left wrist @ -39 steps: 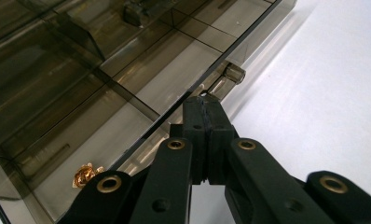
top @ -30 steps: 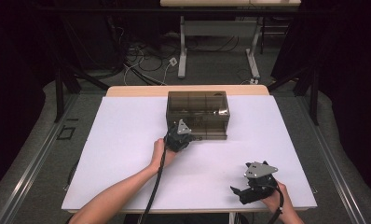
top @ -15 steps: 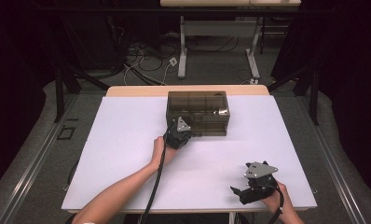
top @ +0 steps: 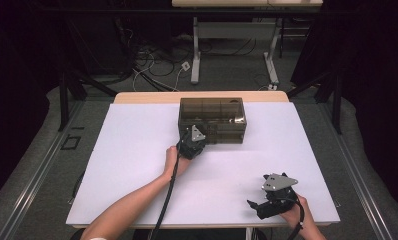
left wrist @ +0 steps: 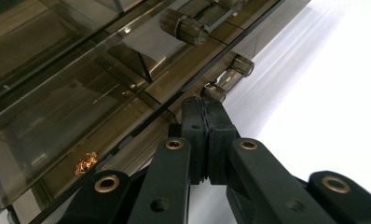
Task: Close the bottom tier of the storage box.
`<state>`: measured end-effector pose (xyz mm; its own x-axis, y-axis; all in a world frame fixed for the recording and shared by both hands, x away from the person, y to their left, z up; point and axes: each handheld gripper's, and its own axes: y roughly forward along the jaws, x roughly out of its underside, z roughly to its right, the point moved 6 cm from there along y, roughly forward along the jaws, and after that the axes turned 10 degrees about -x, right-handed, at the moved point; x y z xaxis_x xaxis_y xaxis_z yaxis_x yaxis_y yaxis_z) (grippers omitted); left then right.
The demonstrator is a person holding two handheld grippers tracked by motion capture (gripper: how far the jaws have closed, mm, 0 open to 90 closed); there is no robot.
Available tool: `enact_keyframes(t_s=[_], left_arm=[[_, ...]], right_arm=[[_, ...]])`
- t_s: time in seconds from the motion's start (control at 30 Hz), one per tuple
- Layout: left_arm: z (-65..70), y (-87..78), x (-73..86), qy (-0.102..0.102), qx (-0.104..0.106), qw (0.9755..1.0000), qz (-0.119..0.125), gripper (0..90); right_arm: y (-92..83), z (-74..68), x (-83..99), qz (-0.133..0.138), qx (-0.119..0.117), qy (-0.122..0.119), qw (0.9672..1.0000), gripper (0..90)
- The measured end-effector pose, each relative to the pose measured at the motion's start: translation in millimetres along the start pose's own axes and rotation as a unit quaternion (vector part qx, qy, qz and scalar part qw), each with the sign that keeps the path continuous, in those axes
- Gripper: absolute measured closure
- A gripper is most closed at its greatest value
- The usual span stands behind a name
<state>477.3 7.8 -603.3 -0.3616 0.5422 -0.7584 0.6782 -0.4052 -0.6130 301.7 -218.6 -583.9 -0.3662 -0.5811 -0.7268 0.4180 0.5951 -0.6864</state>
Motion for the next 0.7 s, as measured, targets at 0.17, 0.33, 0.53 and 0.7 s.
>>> enact_keyframes(t_s=[0.17, 0.33, 0.53, 0.7], left_arm=[[-6.6, 3.4, -3.8, -0.021, -0.003, 0.9998, -0.001, 88.7], [-5.6, 6.0, -4.9, -0.023, 0.001, 0.9997, -0.003, 88.7], [-4.3, 6.7, -6.1, -0.023, 0.004, 0.9997, -0.003, 88.7], [-5.2, 6.1, -5.7, -0.021, 0.006, 0.9998, -0.003, 86.7]], right_arm=[[0.2, 0.5, -0.1, 0.0, 0.0, -0.003, 1.0, 1.0], [-0.8, 1.2, -0.2, 0.003, 0.003, -0.004, 1.0, 1.0], [-0.8, 0.2, -0.3, 0.002, 0.002, -0.004, 1.0, 1.0], [-1.5, 0.1, -0.4, 0.003, 0.003, -0.004, 1.0, 1.0]])
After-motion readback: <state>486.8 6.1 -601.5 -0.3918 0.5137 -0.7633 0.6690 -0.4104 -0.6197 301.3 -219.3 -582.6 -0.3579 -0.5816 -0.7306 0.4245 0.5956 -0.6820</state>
